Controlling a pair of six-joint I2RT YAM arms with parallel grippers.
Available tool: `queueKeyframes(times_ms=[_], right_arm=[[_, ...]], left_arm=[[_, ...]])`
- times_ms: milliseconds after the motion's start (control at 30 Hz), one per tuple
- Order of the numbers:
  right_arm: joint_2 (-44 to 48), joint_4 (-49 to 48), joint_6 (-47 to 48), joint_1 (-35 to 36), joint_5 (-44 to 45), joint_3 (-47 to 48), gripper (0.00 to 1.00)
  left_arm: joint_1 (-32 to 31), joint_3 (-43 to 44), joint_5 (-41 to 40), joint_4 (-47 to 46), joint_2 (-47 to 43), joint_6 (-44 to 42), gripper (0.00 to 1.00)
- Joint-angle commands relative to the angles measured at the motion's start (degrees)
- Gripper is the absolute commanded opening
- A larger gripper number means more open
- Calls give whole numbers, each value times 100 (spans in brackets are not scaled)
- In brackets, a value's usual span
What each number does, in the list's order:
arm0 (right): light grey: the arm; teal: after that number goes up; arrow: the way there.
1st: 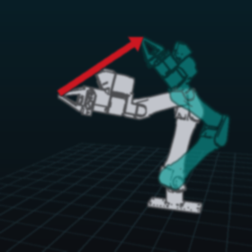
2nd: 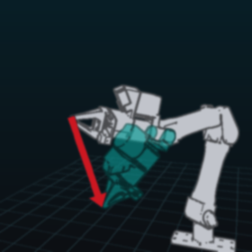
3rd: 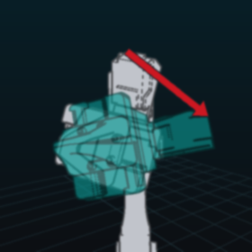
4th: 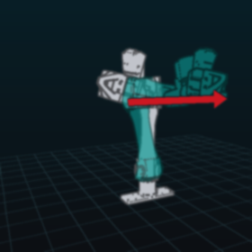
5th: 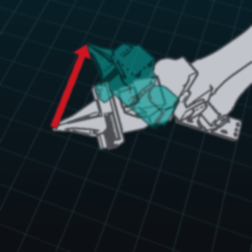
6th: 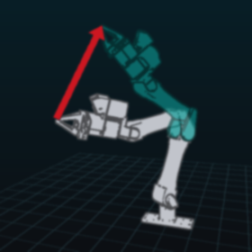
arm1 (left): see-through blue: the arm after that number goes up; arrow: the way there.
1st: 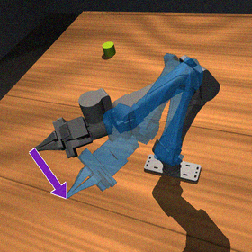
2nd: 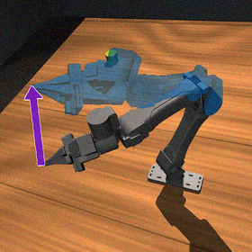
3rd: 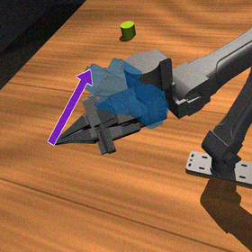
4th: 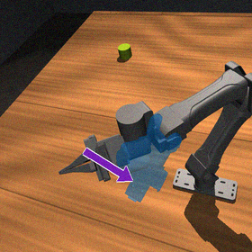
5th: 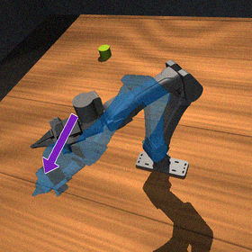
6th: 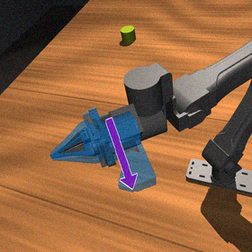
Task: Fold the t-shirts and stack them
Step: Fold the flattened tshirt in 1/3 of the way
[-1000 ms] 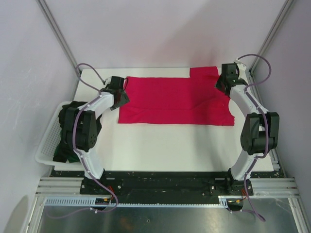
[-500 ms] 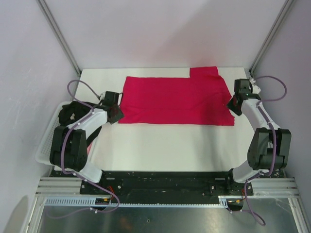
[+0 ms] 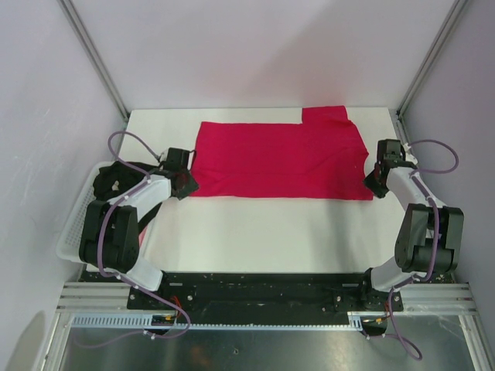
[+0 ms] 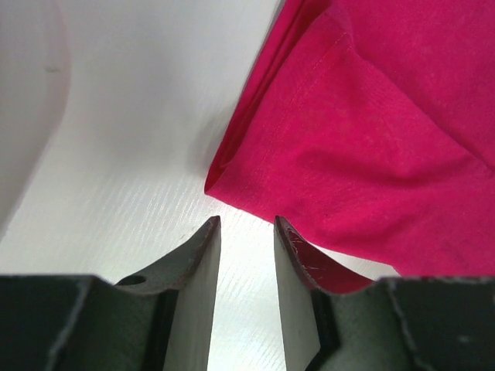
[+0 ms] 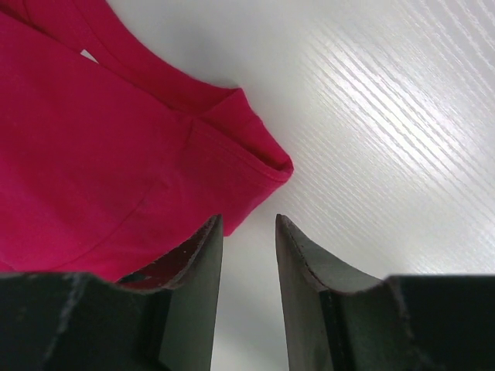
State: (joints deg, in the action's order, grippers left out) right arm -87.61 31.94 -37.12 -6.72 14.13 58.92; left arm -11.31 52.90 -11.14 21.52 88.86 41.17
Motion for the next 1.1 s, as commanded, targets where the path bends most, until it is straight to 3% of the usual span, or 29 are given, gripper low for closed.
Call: queueKeyframes(times_ms=[0, 1067], right_arm=[[-180, -329, -158, -46, -89, -4, 38], [-1089, -659, 96, -57, 237, -72, 44]], left_arm=[[80, -49, 79, -152, -180, 104, 38], [307, 10, 272, -327, 276, 236, 42]])
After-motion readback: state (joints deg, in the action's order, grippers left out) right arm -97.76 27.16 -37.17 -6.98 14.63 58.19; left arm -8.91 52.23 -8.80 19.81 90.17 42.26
